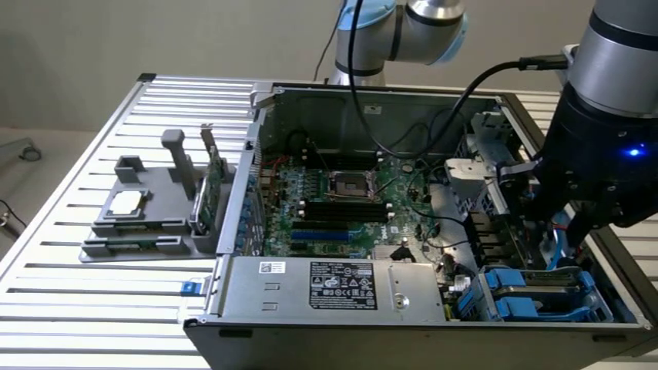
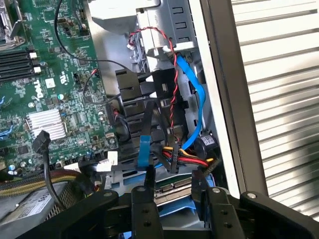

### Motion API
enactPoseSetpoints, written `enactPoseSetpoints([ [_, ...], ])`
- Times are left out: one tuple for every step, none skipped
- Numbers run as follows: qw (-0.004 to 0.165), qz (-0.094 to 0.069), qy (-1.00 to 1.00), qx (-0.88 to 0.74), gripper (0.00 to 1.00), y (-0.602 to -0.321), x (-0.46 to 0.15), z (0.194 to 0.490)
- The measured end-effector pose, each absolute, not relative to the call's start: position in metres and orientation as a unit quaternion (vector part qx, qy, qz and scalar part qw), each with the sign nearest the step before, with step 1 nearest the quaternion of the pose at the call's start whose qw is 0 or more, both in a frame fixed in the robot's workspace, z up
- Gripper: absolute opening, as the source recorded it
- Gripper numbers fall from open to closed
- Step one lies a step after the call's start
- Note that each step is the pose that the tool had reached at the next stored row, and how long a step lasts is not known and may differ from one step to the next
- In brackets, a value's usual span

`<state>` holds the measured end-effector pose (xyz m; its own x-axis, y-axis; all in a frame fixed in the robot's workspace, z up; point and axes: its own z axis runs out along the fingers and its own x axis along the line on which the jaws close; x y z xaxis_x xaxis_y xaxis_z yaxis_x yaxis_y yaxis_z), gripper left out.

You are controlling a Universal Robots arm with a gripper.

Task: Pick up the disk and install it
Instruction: 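Insert the first disk wire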

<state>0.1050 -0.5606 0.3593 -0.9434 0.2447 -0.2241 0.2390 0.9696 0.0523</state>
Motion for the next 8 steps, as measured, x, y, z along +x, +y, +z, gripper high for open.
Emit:
enactPoseSetpoints([
  [0.115,0.012,0.985,0.124,0.42,-0.5594,0.105,0.359],
  [0.116,0.012,0.985,0.125,0.42,-0.5586,0.105,0.3587],
  [0.116,0.012,0.985,0.127,0.42,-0.5579,0.105,0.3585],
  [0.117,0.012,0.985,0.129,0.42,-0.5572,0.105,0.3583],
  [0.118,0.011,0.984,0.131,0.42,-0.5565,0.105,0.3581],
  [0.118,0.011,0.984,0.133,0.42,-0.556,0.105,0.3578],
  [0.119,0.011,0.984,0.135,0.42,-0.5554,0.105,0.3576],
  [0.12,0.01,0.983,0.137,0.42,-0.5548,0.105,0.3574],
])
